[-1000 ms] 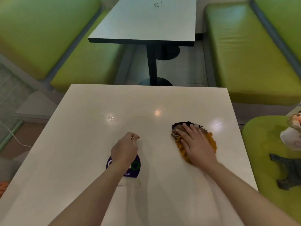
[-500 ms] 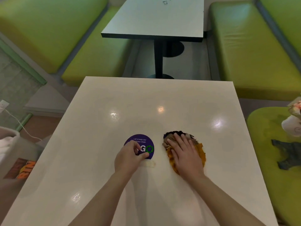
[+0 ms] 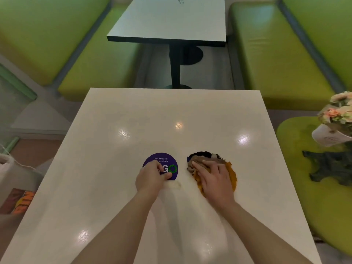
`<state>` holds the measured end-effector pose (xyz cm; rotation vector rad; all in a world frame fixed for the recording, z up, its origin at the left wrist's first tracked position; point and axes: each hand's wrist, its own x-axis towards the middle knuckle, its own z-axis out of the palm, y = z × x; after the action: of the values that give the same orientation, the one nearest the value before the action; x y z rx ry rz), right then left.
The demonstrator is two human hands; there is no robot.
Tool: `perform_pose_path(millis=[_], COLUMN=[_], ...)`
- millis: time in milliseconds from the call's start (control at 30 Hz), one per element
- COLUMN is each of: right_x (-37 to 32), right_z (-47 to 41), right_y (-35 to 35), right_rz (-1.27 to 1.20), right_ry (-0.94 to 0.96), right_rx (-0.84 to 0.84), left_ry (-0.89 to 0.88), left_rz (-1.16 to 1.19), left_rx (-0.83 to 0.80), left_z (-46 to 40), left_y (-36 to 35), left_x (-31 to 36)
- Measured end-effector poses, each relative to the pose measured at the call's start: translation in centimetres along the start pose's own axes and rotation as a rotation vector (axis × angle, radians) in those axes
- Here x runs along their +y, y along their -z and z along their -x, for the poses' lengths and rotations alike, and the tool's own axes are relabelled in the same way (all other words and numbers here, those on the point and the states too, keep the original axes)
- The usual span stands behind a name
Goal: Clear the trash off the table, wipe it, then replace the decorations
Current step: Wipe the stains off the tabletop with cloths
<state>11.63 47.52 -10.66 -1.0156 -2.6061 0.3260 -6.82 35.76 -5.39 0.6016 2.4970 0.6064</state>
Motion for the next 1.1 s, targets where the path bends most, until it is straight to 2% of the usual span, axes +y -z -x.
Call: perform_pose_path(millis=[67,167,267,433,567,600,733,867,1033,1100], right_x=[2.5,5.9,4.4,-3.6,-1.4,0.2,6.5,4.7,-3.4,-4.5], right_z=[-0.6,-1.9,-2.1,1.6,2.8,2.9,3.3,3.6,7.4,9.1], right_y=[1.0,2.3,1.9,-0.5,1.2,2.0,3.8,3.0,1.0,1.0], right_rz=[0.042,0.140,0.146,0.113,0.030,0.033,0.117,0.196,0.094,0.065], right_ry=[-0.036,-0.281,-0.388,-0.216,-0.029,-0.063,-0.397,-0.492,-0.246,-0.136], right_rx=[0.022,0.076,0.055,0.036,-0.060,-0.065,-0.008,0.053,-0.064,-0.128], left_ry=[-0.001,-0.014,-0.012,-0.030,-0.040,-0.035,-0.046,-0.067,-0.072,-0.081], left_rz=[-0.001,-0.006,-0.013,-0.014,-0.007,-0.003,0.010,-0.010,-0.039,-0.049], left_rx=[0.009,0.013,0.007,0.020,0.042,0.036,0.049,0.054,0.052,0.073], left_z=[0.1,0.2,0.2,0.1,0.3,0.5,0.7,0.8,0.8,1.3], left_y=[0.1,0.2,0.3,0.3,0.2,0.1,-0.2,-0.4,-0.8,-0.9], left_x=[0.0,0.2,0.2,0.1,0.0,0.0,-0.2,-0.1,0.0,0.1])
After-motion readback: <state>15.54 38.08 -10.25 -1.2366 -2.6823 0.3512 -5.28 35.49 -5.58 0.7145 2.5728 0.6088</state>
